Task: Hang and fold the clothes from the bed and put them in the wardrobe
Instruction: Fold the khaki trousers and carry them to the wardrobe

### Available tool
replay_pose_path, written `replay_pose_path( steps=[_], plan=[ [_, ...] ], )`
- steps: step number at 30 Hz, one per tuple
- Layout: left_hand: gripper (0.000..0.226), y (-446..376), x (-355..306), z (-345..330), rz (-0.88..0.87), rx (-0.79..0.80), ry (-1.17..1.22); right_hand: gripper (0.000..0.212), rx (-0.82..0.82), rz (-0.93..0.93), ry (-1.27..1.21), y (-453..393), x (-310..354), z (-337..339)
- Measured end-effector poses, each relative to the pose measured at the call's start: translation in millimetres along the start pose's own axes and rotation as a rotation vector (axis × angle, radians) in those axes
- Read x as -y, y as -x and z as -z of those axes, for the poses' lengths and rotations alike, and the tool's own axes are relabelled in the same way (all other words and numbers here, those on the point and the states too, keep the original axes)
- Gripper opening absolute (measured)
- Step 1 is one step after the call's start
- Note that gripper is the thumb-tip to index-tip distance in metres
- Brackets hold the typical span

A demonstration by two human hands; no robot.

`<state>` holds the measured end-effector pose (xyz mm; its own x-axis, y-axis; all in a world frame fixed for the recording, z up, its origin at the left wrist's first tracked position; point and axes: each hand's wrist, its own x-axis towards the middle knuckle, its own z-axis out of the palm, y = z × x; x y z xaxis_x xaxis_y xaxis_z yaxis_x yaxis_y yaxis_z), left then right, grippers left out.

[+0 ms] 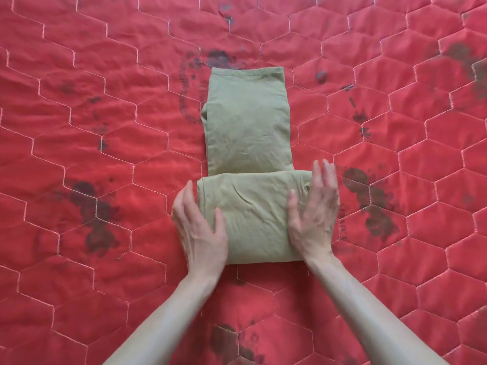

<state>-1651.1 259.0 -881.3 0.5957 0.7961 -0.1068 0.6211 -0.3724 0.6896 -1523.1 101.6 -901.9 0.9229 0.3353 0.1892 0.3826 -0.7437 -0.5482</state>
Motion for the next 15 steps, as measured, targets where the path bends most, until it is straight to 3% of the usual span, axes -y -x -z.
replay_pose_path(
  steps=[2, 5, 9, 13, 15],
  plan=[
    [0.061, 8, 1, 0, -0.305, 0.049, -0.199, 0.064, 0.133, 0.239, 0.043, 13, -5, 7],
    [0.074, 24, 9, -1, -0.587, 0.331, -0.385, 0.069, 0.382, 0.389, 0.097, 31, -18, 17],
    [0.116, 11, 13, 3, -0.618, 0.588, -0.571, 0.079, 0.464, 0.369, 0.178, 25, -22, 13],
    [0.14, -1, 17, 8, -0.722, 0.693, -0.767, 0.09, 0.498, 0.385, 0.217, 19, -21, 14],
    [0.142, 0, 15, 9, -0.72, 0.692, -0.812, 0.098, 0.515, 0.427, 0.189, 18, -24, 20]
  ],
)
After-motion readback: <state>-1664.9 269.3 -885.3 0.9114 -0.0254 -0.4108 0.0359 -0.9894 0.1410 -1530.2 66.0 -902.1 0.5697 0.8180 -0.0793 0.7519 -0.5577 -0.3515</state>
